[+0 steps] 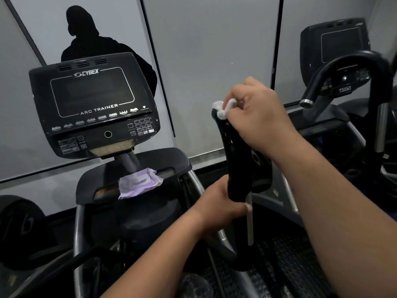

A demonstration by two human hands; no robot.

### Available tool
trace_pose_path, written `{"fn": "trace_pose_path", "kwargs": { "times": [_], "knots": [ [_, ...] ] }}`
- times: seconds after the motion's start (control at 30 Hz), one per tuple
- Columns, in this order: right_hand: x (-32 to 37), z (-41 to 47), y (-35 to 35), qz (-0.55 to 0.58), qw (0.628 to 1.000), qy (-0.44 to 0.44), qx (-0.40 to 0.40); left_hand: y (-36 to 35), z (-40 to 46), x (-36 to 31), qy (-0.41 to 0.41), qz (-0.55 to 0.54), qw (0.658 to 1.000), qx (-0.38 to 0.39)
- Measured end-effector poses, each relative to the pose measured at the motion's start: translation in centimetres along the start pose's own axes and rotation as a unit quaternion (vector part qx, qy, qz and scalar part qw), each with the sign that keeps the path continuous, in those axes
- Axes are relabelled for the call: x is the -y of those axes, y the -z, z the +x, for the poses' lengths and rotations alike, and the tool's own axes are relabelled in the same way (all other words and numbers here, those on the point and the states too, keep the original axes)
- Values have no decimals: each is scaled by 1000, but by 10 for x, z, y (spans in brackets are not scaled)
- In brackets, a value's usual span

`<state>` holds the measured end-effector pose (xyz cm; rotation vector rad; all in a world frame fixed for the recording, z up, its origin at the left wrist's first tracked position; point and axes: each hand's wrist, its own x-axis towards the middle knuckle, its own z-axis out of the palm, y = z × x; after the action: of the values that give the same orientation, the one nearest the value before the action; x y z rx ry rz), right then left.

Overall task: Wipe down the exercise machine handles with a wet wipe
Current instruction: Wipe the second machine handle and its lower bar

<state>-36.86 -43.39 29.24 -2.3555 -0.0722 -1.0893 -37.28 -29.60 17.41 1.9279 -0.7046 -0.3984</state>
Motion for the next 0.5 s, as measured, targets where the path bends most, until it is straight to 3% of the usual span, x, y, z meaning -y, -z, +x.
{"fn": "trace_pose_path", "kwargs": {
  "times": [0.07, 0.17, 0.23, 0.33, 0.5],
  "knots": [
    [1, -10, 6, 7, 1000, 17, -10, 17, -1, -2, -4, 28, 999, -45],
    [2, 6, 1, 11, 1000, 22, 1, 46, 7, -22, -36, -14, 968, -248],
    [4, 17, -5, 7, 999, 21, 23, 63, 16, -49, -101, -20, 938, -331],
    [4, 16, -5, 59, 998, 1, 10, 75, 31, -83, -192, 60, 925, -323],
    [-10, -1, 3, 258, 962, -65, -57, 73, 51, -107, -191, 171, 940, -226]
  ]
}}
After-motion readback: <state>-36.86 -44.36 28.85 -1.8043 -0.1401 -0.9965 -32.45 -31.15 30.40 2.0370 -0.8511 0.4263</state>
